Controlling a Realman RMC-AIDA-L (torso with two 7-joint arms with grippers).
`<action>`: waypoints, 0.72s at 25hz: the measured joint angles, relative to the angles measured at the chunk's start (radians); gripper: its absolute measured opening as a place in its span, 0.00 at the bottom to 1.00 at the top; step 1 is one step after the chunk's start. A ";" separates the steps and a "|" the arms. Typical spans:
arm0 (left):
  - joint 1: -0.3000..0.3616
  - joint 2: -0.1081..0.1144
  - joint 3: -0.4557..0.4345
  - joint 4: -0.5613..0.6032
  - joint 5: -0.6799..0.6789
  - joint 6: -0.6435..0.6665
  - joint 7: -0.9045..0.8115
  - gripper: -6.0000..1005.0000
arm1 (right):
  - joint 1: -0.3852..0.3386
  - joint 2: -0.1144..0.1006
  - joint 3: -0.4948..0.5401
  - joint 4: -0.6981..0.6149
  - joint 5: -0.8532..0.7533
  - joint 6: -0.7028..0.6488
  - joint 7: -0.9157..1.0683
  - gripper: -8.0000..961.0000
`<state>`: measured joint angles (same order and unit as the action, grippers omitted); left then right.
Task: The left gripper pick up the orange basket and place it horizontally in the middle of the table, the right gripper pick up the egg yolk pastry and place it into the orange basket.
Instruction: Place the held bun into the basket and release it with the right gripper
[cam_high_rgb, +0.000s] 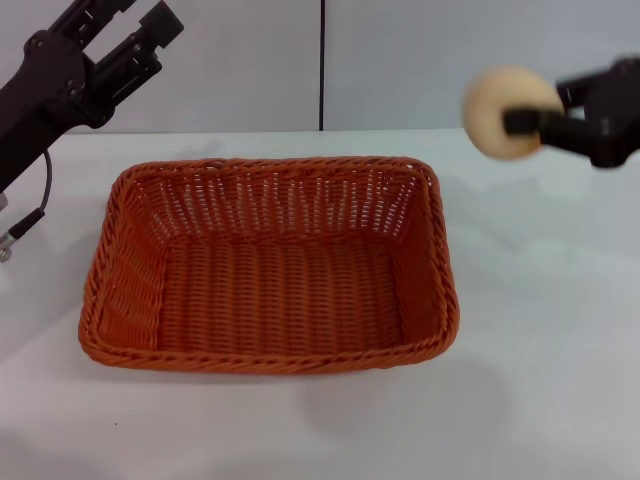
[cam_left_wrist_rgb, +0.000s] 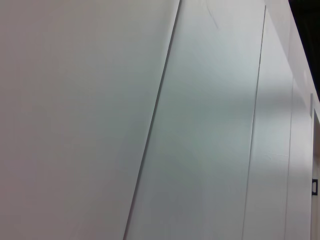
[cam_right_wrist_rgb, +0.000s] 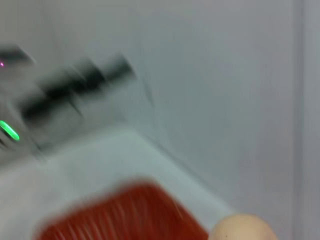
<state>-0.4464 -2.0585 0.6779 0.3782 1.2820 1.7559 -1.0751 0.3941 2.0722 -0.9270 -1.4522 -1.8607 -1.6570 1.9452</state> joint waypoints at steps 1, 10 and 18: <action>0.000 0.000 0.000 -0.001 0.000 0.000 0.000 0.78 | -0.008 0.001 -0.005 0.024 0.074 -0.001 -0.047 0.16; -0.003 -0.001 0.000 -0.002 -0.001 0.002 -0.001 0.78 | 0.046 -0.001 -0.070 0.367 0.382 -0.009 -0.349 0.11; -0.008 -0.003 0.002 -0.002 0.001 0.002 -0.002 0.78 | 0.087 -0.001 -0.099 0.438 0.388 0.005 -0.362 0.18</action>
<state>-0.4544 -2.0615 0.6797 0.3758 1.2827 1.7579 -1.0769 0.4810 2.0711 -1.0263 -1.0142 -1.4723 -1.6524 1.5829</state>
